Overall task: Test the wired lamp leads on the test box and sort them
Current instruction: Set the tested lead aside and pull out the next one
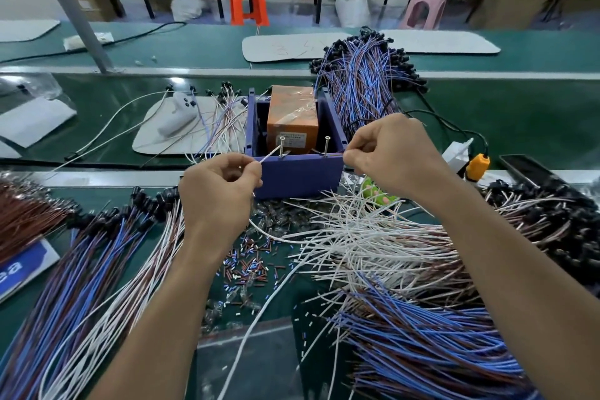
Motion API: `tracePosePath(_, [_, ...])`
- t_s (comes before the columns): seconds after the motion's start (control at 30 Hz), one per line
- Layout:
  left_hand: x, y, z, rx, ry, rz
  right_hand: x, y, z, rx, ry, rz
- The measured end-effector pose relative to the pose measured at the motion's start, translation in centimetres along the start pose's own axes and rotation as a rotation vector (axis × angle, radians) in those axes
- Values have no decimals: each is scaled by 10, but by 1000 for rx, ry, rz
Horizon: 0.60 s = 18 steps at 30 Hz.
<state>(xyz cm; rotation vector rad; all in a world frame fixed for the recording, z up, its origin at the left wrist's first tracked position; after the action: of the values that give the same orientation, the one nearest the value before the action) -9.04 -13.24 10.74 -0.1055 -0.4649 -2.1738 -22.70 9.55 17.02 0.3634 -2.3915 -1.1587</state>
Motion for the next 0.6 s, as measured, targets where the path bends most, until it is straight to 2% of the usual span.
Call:
tracePosePath(0.1, [-12,-4,-12,-402,267,-27,-16,-9,-25,5,44,-71])
tracePosePath(0.17, [-22,-2,-18,-524,342,5,-34,-34,-39,52,43,-166])
tracePosePath(0.3, [-38,21,-45,-690,468,255,-82,-98,-62,113,54,-348])
tracePosePath(0.5, [-37,64,-79,-771,517,507,-133,-153,-65,290,-25,-549])
tracePosePath(0.6, [-31,80,-76,-529,429,457,-145,-157,-70,277,39,-679])
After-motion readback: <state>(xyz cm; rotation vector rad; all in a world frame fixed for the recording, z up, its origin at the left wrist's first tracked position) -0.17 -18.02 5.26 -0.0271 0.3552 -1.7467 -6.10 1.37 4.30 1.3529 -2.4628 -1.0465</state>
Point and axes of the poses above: each hand's wrist, its own x-axis towards the middle knuckle, its own y-axis out of the back of the hand, z = x × y, the point moved 9 cm from there along x, towards the middle knuckle, and after that the axes turned 6 degrees about z, right-handed, at the moved point
